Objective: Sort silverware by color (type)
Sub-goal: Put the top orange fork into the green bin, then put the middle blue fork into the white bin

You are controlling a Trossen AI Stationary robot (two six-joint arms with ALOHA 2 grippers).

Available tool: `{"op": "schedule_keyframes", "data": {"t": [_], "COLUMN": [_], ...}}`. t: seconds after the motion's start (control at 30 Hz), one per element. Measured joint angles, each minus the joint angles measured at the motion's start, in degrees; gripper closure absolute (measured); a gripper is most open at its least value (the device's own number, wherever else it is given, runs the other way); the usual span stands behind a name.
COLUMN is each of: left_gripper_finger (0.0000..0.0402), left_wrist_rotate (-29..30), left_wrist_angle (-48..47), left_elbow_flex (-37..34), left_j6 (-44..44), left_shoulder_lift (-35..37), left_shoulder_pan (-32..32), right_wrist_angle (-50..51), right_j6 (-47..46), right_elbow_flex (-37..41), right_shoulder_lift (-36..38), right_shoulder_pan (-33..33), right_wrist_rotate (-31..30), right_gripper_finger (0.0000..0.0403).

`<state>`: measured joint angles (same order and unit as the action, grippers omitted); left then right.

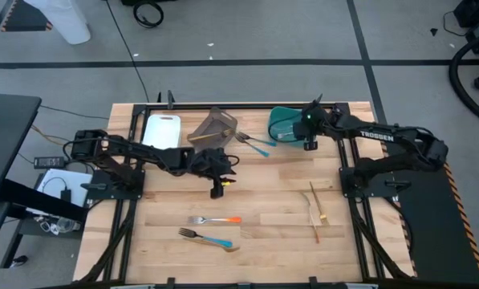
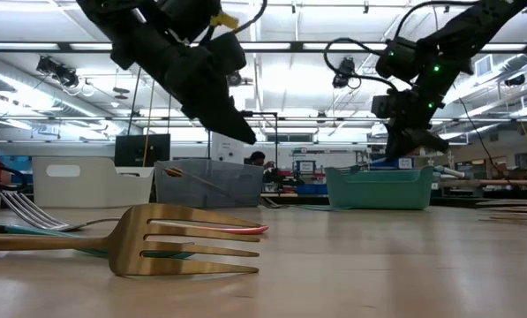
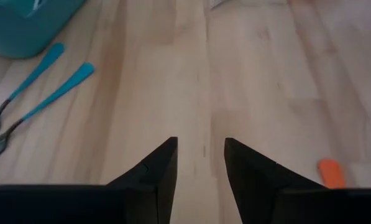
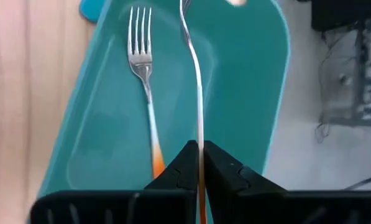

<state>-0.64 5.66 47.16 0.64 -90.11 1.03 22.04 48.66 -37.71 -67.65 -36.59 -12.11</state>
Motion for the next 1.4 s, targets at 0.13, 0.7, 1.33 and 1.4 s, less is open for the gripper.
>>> {"op": "schedule_keyframes", "data": {"t": [0.13,0.7,1.33,1.4], "left_gripper_finger": [0.0260,0.0260,0.0260,0.0260], "left_wrist_rotate": [0.00,-0.79,-9.91,-9.54], "left_wrist_angle": [-1.37,-9.12,-15.09,-15.05], "left_elbow_flex": [0.02,0.04,0.06,0.05], "left_j6": [1.54,6.27,13.47,13.42], "left_shoulder_lift": [0.61,0.59,0.52,0.52], "left_shoulder_pan": [-0.71,-2.00,-2.54,-2.54], "right_wrist_angle": [0.14,-3.05,-7.47,-8.68], "right_j6": [-2.00,-13.79,-41.58,-43.14], "right_elbow_flex": [0.00,-0.25,-5.29,-5.29], "right_shoulder_lift": [-0.77,-1.92,-1.93,-1.93], "right_shoulder_pan": [-1.04,3.38,17.86,18.76], "right_wrist_rotate": [0.51,-4.27,3.34,4.97], "right_gripper_finger": [0.0356,0.0260,0.0263,0.0263]}}
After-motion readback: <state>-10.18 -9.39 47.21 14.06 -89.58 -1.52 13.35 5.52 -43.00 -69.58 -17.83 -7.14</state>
